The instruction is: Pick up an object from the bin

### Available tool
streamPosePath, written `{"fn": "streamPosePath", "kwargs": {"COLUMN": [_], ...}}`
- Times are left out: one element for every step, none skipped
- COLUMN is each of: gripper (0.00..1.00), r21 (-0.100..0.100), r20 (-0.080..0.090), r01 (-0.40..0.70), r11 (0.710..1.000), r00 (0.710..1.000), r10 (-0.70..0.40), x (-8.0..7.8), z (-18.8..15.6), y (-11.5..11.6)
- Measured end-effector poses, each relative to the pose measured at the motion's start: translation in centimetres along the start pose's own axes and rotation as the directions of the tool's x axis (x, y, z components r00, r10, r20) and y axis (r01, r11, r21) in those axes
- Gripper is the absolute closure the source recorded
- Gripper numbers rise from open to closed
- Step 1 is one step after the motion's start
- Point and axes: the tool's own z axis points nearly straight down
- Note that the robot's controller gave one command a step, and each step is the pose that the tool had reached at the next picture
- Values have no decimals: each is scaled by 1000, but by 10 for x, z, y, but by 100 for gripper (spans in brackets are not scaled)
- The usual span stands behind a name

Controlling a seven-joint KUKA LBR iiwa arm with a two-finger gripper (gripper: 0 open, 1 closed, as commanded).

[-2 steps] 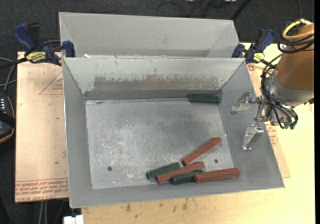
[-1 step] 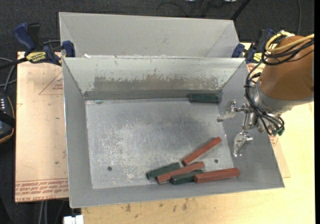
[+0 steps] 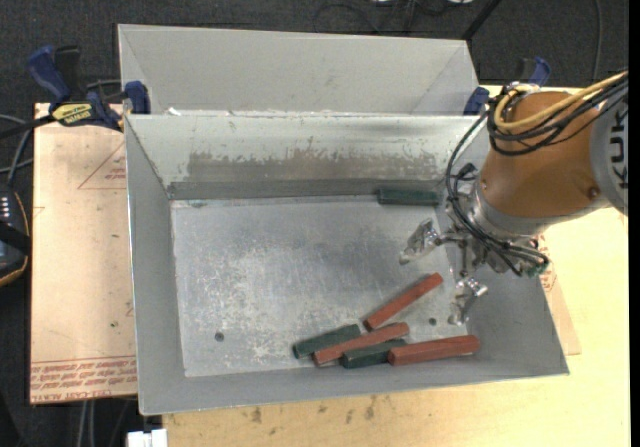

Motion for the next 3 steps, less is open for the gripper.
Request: {"fn": "streamPosePath", "kwargs": {"gripper": [0, 0, 100], "r21": [0, -1, -5], "r20": [1, 0, 1], "r01": [80, 329, 211], "r11": [997, 944, 978], "r00": [997, 944, 978], "r10": [-80, -329, -211], "x": [-26, -13, -35], "z": [35, 65, 75], "y": [24, 39, 20]}}
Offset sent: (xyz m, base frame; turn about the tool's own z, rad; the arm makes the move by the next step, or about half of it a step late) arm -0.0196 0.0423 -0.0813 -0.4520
